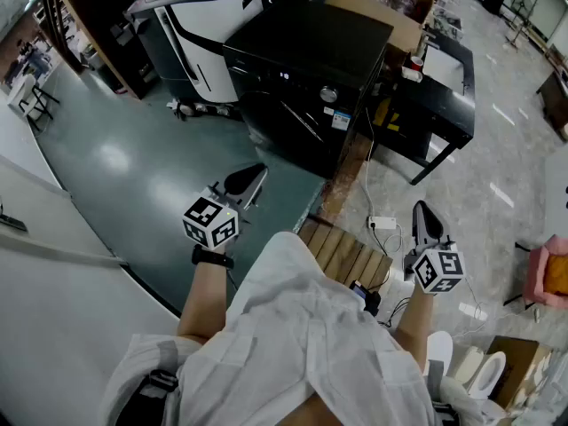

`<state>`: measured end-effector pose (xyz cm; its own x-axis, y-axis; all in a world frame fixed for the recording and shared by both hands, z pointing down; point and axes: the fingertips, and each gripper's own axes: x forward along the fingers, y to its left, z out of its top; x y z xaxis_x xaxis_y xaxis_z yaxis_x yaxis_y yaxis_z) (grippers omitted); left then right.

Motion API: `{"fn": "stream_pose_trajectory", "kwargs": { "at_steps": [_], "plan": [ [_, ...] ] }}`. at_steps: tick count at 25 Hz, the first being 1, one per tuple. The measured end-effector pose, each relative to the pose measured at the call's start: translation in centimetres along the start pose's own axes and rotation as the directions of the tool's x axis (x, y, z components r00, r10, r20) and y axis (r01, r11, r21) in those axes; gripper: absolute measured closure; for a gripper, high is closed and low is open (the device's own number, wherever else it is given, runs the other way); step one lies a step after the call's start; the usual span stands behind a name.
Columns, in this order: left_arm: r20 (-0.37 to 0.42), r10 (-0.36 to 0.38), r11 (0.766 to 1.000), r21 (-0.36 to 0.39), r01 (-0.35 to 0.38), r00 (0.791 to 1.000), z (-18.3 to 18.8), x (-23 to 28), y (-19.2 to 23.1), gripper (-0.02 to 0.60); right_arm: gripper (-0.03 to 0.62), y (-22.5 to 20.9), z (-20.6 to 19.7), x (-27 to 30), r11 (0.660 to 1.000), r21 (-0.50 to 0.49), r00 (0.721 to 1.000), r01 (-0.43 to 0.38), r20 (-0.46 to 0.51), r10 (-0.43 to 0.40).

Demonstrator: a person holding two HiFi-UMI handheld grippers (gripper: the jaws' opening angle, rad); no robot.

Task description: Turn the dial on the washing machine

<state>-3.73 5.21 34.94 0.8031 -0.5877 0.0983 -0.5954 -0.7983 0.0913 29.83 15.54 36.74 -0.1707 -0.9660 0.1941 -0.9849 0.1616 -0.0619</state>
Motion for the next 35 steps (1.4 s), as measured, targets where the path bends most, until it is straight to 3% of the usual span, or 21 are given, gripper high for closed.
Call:
{"fn": "stream_pose_trajectory", "kwargs": {
  "at_steps": [6,11,19,22,35],
  "plan": [
    [0.019,0.014,1.000,0.006,-0.014,1.000,1.0,0.1,0.7,0.552,0.594,-0.2,0.5,0.5,1.000,-0.004,1.000,0.009,-0.001,-0.009],
    [-0.010,-0.001,1.000,0.007,0.001,1.000,0.0,0.8,2.0,0.552,0.594,0.0,0.2,2.9,1.000,0.009,1.000,-0.001,-0.011,0.002],
    [-0.029,0.008,1.000,-0.009,-0.009,1.000,-1.1,2.4,6.6,0.552,0.592,3.1,0.5,10.6,0.990,0.047,0.991,-0.132,-0.005,0.133],
    [-0.044,0.010,1.000,-0.003,-0.010,0.999,-1.8,3.6,8.5,0.552,0.498,4.6,0.2,14.7,0.983,0.028,0.982,-0.182,-0.043,0.183],
    [-0.065,0.000,0.999,-0.039,-0.003,0.998,-4.6,8.9,17.8,0.552,0.419,7.8,-0.2,32.6,0.957,-0.072,0.952,-0.282,-0.145,0.269]
  ]
}}
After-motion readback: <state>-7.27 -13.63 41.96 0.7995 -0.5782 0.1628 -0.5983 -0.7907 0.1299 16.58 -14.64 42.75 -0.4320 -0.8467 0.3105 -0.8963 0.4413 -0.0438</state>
